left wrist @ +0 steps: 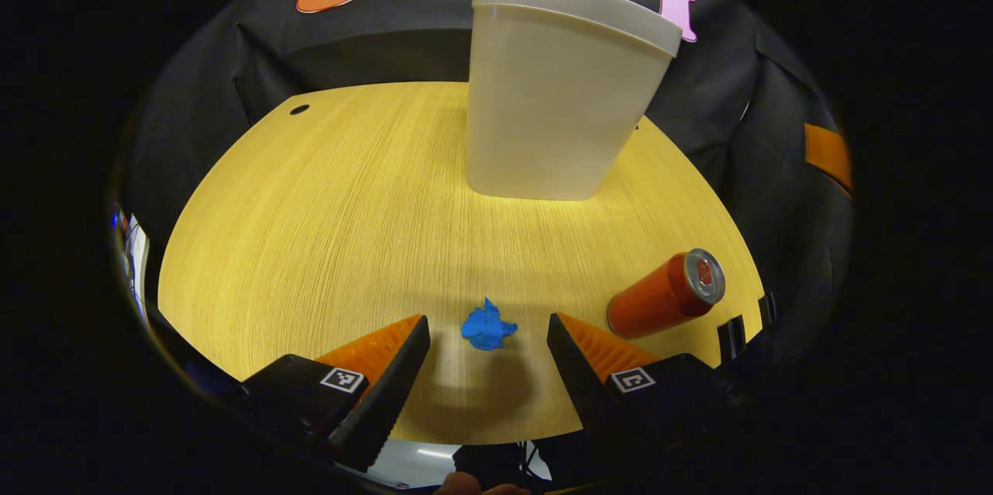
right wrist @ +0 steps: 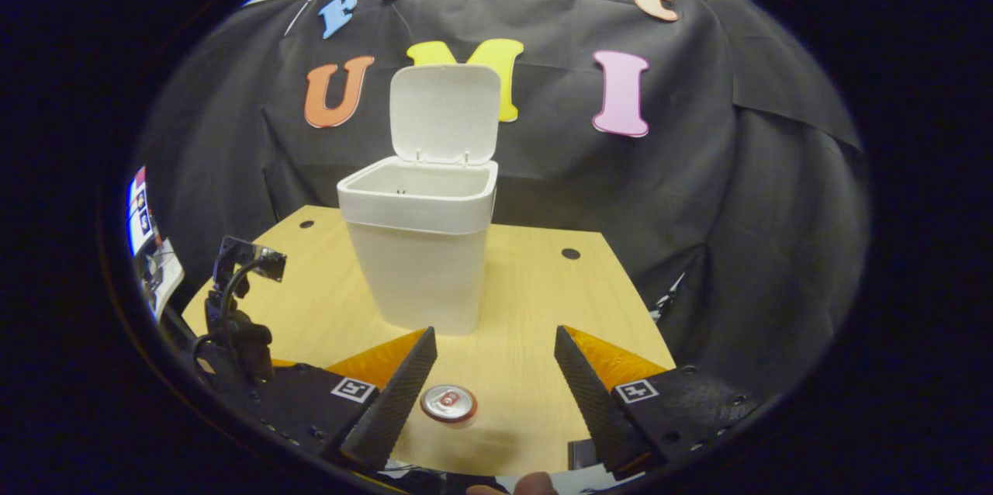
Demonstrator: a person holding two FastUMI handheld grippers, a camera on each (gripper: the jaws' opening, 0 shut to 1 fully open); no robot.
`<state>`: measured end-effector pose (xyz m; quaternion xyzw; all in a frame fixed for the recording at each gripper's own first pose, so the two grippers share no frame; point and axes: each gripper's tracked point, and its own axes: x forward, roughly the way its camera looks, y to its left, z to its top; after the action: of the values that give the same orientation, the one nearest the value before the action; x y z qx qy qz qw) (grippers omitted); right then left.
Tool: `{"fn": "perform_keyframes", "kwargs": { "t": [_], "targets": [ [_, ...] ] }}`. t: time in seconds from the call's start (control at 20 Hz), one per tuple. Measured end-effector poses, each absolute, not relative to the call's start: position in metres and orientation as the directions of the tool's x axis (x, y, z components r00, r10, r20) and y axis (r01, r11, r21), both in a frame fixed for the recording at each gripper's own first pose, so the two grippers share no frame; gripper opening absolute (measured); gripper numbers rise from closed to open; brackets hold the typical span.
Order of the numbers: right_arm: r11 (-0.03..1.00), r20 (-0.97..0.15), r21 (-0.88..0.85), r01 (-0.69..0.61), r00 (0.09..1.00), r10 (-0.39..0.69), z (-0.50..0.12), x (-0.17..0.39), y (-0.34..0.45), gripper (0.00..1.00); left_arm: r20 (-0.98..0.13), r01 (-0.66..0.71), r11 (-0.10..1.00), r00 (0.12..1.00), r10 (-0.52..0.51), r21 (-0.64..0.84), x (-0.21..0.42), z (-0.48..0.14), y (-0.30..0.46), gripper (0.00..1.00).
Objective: Press the lid of the desktop garbage bin to open it, pick up the crumpled paper on the desktop and throw it into the bin, then pick up the pop can on the desktop and drop it into the bin, and finally close the garbage bin lid.
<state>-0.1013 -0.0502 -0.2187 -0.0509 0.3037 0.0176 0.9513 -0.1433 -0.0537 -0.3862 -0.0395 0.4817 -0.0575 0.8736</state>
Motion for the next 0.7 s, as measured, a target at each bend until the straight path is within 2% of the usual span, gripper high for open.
{"fn": "perform_keyframes", "kwargs": {
  "t": [0.3, 0.35, 0.4, 0.5, 0.6, 0.7],
  "targets": [
    [0.993, -0.606, -0.093, -0.070, 0.795, -0.001, -0.227, -0.105, -0.055, 0.96, -0.860, 0.060, 0.993, 0.497, -0.119, -0.103, -0.142, -0.408, -0.049, 0.89],
    [0.993, -0.609, -0.096, -0.069, 0.793, -0.004, -0.227, -0.105, -0.056, 0.96, -0.864, 0.060, 0.992, 0.487, -0.125, -0.109, -0.142, -0.411, -0.052, 0.92],
    [0.993, -0.613, -0.098, -0.067, 0.790, -0.007, -0.230, -0.107, -0.058, 0.96, -0.868, 0.064, 0.992, 0.481, -0.127, -0.109, -0.142, -0.414, -0.053, 0.86],
    [0.994, -0.621, -0.095, -0.061, 0.784, -0.011, -0.232, -0.109, -0.061, 0.96, -0.867, 0.083, 0.992, 0.484, -0.121, -0.093, -0.140, -0.417, -0.052, 0.83],
    [0.994, -0.628, -0.088, -0.058, 0.779, -0.010, -0.235, -0.111, -0.062, 0.98, -0.865, 0.096, 0.992, 0.488, -0.118, -0.081, -0.136, -0.417, -0.051, 0.76],
    [0.995, -0.633, -0.084, -0.061, 0.774, -0.006, -0.237, -0.113, -0.061, 0.96, -0.862, 0.113, 0.992, 0.494, -0.112, -0.064, -0.129, -0.416, -0.048, 0.66]
  ]
}}
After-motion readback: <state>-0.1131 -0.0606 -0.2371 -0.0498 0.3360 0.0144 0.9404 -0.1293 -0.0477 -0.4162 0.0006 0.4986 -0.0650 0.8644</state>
